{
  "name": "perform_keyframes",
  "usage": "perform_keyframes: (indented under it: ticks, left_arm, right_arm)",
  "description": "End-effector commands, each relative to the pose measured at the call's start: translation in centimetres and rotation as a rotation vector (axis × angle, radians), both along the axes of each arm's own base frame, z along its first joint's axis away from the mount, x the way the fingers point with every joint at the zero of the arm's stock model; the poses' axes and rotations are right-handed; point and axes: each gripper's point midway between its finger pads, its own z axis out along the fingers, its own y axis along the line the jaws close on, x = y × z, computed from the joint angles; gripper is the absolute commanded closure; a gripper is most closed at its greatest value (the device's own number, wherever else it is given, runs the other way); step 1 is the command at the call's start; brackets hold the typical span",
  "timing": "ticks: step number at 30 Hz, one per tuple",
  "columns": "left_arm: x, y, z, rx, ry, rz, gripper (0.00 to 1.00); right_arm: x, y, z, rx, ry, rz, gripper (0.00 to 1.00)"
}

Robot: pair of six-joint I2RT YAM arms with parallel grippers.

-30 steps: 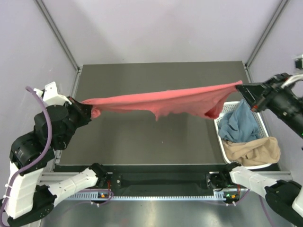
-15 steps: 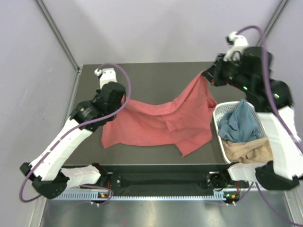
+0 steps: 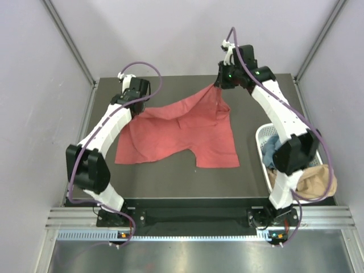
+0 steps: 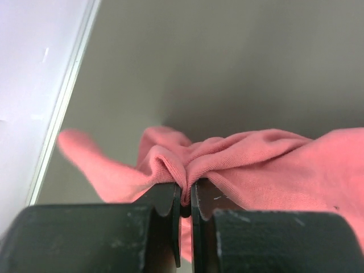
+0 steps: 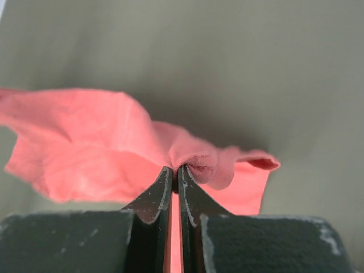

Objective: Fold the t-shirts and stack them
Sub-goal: Flatten the tshirt out

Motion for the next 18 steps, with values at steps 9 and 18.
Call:
perform_keyframes:
  ticks: [9,18]
  left_arm:
    - [7.3,0.3,-2.1,-0.052,-0.042,0.005,1.00]
    - [12.2,3.0,-6.9,-0.018,0.068,0.123,0.75]
  right_arm:
    - [10.2,-1.8,-1.0,0.147,-0.104,-0.095,1.00]
    - [15.4,-5.9,-4.8,0.131,-0.110,-0.238,0.92]
